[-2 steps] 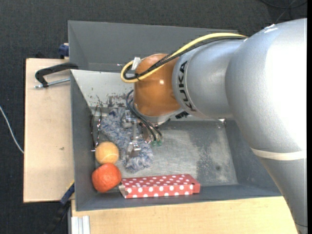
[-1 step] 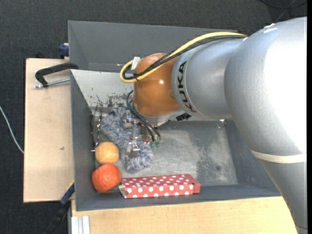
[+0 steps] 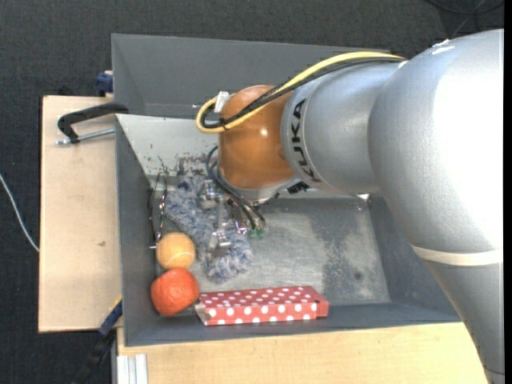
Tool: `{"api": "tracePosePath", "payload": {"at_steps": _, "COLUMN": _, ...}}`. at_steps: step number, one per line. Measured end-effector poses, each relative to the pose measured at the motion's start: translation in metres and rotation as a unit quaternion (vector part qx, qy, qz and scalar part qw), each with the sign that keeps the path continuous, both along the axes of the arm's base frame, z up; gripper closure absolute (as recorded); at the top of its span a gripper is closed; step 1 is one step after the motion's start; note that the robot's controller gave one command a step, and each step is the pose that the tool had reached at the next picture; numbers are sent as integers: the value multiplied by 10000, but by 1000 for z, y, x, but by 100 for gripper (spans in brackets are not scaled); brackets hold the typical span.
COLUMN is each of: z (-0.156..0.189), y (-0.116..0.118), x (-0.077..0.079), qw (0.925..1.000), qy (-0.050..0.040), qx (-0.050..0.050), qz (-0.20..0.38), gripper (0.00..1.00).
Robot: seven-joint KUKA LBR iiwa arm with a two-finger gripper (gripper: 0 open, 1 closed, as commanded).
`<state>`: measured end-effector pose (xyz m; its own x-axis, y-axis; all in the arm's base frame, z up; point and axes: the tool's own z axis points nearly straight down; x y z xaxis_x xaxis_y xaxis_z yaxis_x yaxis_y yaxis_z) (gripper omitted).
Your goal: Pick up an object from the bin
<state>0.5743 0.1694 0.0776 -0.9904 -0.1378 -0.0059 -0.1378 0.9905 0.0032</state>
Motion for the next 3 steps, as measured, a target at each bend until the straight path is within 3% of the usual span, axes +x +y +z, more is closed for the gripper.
{"api": "tracePosePath", "payload": {"at_steps": 1, "z": 12, "y": 3, "x": 4, "qw": 9996, "qy": -122, "qx": 39, "qz": -268, "gripper": 100}}
{"api": "tracePosePath", "payload": {"at_steps": 2, "z": 12, "y": 3, "x": 4, "qw": 9996, "qy": -124, "qx": 41, "qz": -270, "gripper": 100}}
{"api": "tracePosePath", "payload": {"at_steps": 3, "z": 17, "y": 3, "x": 1, "qw": 9996, "qy": -67, "qx": 21, "qz": -264, "gripper": 100}}
